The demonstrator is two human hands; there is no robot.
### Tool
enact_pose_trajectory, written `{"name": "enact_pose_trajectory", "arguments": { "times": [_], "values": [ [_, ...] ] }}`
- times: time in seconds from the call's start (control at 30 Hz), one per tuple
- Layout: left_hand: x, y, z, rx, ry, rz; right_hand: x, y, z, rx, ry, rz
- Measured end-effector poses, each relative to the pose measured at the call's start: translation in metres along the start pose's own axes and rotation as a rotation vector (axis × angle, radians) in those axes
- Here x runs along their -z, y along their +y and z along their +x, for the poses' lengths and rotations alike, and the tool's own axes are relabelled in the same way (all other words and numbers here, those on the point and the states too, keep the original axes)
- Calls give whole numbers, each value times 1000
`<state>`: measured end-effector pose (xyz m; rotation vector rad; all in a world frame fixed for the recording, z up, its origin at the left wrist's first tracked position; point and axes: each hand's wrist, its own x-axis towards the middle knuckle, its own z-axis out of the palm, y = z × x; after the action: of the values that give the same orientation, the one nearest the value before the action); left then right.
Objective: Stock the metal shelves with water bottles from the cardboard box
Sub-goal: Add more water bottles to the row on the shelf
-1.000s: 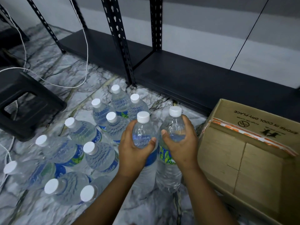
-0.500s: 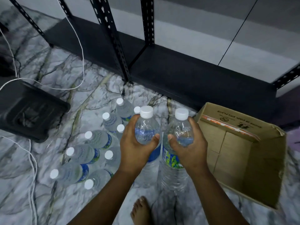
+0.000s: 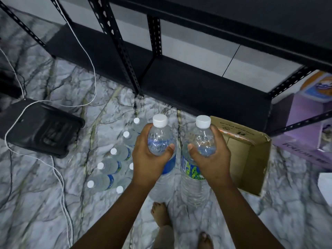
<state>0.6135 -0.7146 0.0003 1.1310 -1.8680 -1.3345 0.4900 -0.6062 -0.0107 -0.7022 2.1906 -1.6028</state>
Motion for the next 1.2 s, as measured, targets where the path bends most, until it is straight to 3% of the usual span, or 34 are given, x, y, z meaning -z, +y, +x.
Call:
{"name": "enact_pose_trajectory", "arguments": {
  "times": [0.57, 1.2],
  "values": [
    [54, 169, -17, -8, -74, -16, 75, -155, -21, -43, 102, -59],
    [64, 272, -11, -118, -217, -73, 132, -254, -31, -97, 270, -86]
  ]
}}
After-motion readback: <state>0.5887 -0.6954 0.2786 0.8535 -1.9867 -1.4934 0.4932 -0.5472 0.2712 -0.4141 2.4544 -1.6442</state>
